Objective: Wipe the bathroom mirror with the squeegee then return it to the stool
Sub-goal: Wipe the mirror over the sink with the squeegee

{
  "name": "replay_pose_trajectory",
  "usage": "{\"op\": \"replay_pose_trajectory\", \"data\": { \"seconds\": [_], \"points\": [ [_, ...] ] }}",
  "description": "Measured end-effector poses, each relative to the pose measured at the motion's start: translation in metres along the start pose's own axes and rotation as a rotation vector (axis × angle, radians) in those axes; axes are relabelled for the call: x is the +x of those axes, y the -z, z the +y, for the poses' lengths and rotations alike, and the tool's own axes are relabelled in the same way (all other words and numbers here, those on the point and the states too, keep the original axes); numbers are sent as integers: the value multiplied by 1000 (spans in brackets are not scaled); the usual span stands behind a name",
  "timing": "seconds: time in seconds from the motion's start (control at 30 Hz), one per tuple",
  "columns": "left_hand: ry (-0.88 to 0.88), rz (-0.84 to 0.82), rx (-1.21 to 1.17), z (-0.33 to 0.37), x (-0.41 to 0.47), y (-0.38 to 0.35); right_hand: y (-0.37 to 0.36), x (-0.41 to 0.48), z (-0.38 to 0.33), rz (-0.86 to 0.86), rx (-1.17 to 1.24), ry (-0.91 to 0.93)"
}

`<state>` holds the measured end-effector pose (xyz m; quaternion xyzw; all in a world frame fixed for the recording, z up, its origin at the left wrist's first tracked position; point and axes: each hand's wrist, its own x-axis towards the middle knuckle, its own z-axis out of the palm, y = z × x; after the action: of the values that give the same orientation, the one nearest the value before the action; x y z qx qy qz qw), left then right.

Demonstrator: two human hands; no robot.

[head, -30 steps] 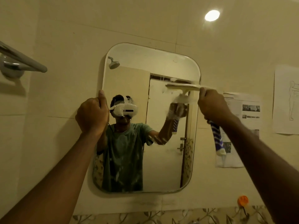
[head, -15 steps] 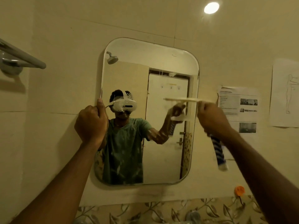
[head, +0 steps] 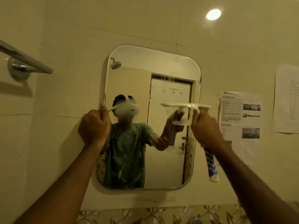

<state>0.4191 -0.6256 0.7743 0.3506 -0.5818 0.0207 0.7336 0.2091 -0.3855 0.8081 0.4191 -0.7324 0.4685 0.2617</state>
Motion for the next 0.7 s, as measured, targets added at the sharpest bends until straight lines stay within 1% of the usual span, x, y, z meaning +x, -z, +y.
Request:
{"op": "replay_pose_trajectory", "data": {
  "seconds": [0.07, 0.13, 0.23, 0.3, 0.37, 0.43, 0.57, 0.7],
  "points": [
    [-6, -4, 0, 1, 0, 2, -9, -23, 7, -31, -46, -12],
    [-8, 2, 6, 3, -1, 3, -4, -24, 4, -39, -53, -3],
    [-20, 3, 16, 3, -1, 3, 16, 16, -18, 62, 22, 36],
    [-21, 0, 22, 2, -1, 2, 32, 56, -41, 135, 26, 89],
    [-16, -4, 22, 1, 0, 2, 42, 88, -63, 176, 22, 104],
    [-15, -1, 14, 0, 0, 2, 40, 102, -70, 184, 25, 89],
    [-8, 0, 10, 1, 0, 1, 22, 85, -47, 142, 31, 74],
    [6, 0, 7, -3, -2, -3, 0, 35, -6, 91, 78, 56]
  ]
}}
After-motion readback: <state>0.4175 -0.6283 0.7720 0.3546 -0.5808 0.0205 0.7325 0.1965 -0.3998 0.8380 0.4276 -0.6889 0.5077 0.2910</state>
